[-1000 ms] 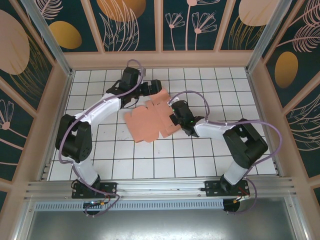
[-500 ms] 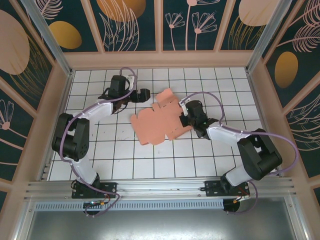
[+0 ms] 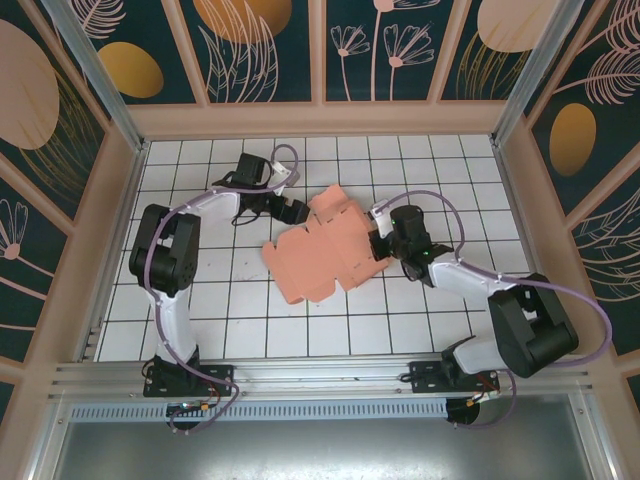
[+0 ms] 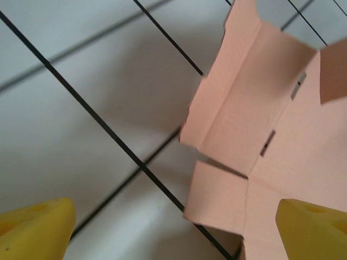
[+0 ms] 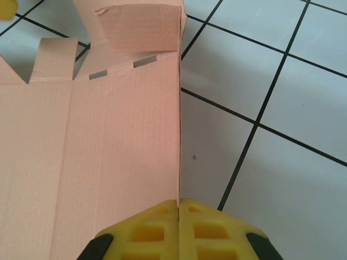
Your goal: Fold the paper box
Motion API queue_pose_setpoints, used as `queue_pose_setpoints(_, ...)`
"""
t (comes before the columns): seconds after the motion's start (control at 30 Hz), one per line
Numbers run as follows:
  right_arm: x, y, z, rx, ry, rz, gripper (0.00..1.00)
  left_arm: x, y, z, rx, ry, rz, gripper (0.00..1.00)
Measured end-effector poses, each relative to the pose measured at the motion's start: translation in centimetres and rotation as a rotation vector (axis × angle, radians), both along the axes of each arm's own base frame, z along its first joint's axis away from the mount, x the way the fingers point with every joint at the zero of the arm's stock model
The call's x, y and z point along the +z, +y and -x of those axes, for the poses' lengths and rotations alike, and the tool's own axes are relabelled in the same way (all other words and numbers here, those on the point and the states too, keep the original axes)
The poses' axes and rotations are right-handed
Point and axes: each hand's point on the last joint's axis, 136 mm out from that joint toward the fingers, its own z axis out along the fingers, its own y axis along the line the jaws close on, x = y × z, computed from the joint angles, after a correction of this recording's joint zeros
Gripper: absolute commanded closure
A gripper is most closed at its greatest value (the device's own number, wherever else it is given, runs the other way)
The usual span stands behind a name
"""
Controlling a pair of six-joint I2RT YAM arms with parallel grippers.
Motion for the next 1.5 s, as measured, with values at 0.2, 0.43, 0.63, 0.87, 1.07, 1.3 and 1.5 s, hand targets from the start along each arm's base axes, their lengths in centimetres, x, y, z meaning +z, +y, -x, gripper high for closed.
queue_pose_setpoints(0.2, 0.8, -0.1, 0.4, 0.021, -0.018, -0.045, 1.00, 0.2, -1.2, 0.8, -0.063, 0.063, 0.061, 0.31)
queue_pose_setpoints(0.43, 1.3, 0.4, 0.4, 0.043, -0.026, -0.072, 1.00, 0.1, -2.2, 1.8, -0.113, 0.144, 0.133, 0.43)
queue_pose_setpoints(0.63, 1.1, 0.5, 0.6, 0.043, -0.020, -0.084, 1.00, -0.1, -2.2, 2.4, -0.124, 0.181, 0.135, 0.61)
queue_pose_setpoints(0.87, 1.1, 0.5, 0.6, 0.041, -0.015, -0.091, 1.00, -0.2, -2.2, 2.5, -0.124, 0.191, 0.131, 0.70)
queue_pose_setpoints(1.07, 1.1, 0.5, 0.6, 0.040, -0.015, -0.091, 1.00, -0.2, -2.2, 2.5, -0.125, 0.188, 0.130, 0.87)
queue_pose_setpoints(1.3, 0.7, 0.5, 0.6, 0.033, -0.005, -0.088, 1.00, -0.2, -2.2, 2.5, -0.124, 0.190, 0.132, 0.92)
queue_pose_setpoints(1.5, 0.3, 0.2, 0.5, 0.011, 0.008, -0.087, 1.00, -0.7, -2.2, 2.7, -0.117, 0.159, 0.125, 0.90)
